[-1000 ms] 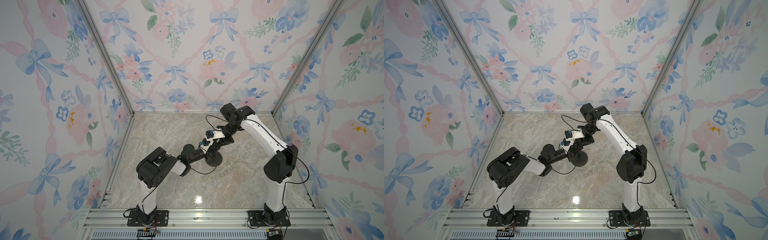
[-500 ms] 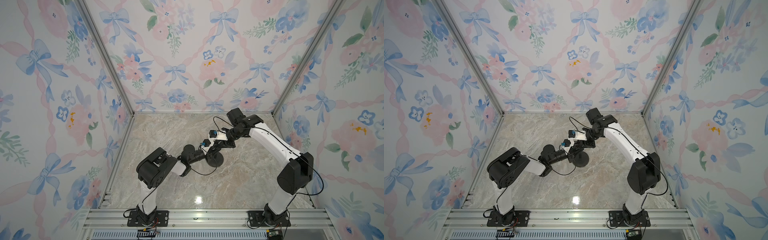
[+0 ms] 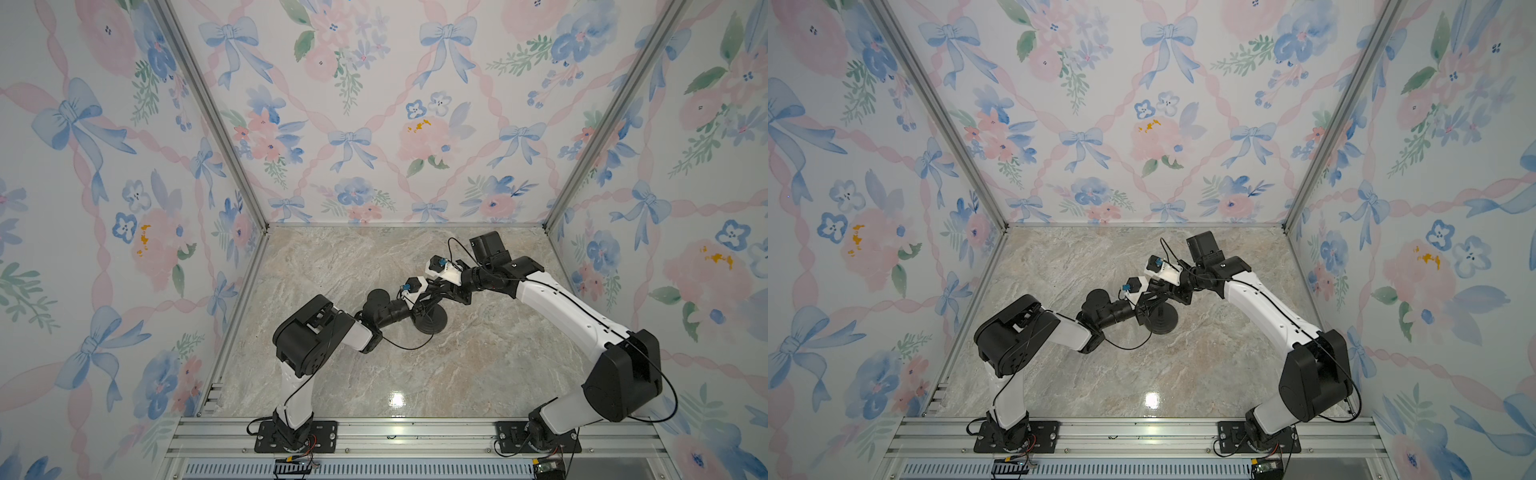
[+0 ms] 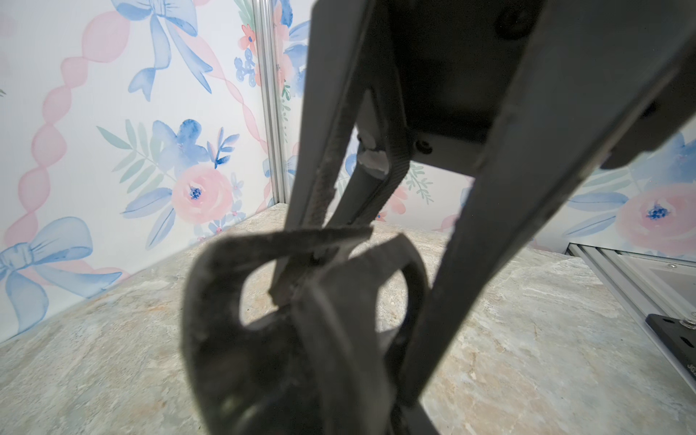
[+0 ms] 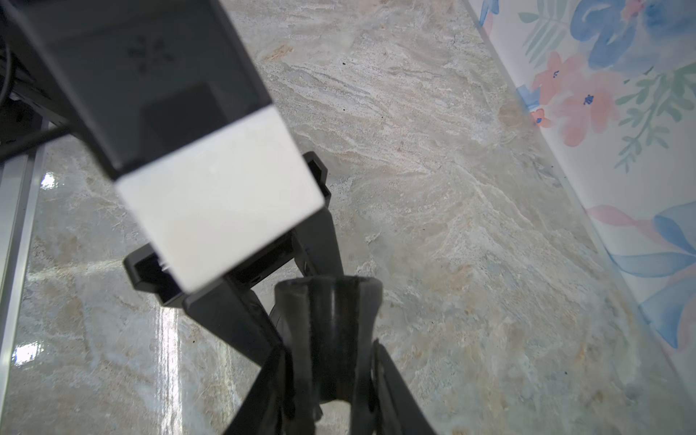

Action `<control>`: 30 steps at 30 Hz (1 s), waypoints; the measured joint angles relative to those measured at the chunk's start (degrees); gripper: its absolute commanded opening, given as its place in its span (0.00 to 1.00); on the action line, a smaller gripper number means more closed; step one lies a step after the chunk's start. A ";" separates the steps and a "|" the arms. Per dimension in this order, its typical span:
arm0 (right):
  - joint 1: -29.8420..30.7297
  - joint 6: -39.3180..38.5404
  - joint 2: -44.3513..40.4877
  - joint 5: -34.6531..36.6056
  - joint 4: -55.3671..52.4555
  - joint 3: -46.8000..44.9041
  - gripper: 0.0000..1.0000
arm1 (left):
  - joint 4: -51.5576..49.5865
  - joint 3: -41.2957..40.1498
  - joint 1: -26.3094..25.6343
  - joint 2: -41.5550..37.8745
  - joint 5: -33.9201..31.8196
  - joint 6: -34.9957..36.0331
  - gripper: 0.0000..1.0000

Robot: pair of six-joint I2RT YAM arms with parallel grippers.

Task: Assemble a microphone stand
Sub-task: Screw the microphone stand pole into the microphone stand base.

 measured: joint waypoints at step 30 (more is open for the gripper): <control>2.97 3.52 -2.05 7.69 -13.18 13.38 0.71 | 0.04 0.72 0.00 0.44 0.04 0.13 0.01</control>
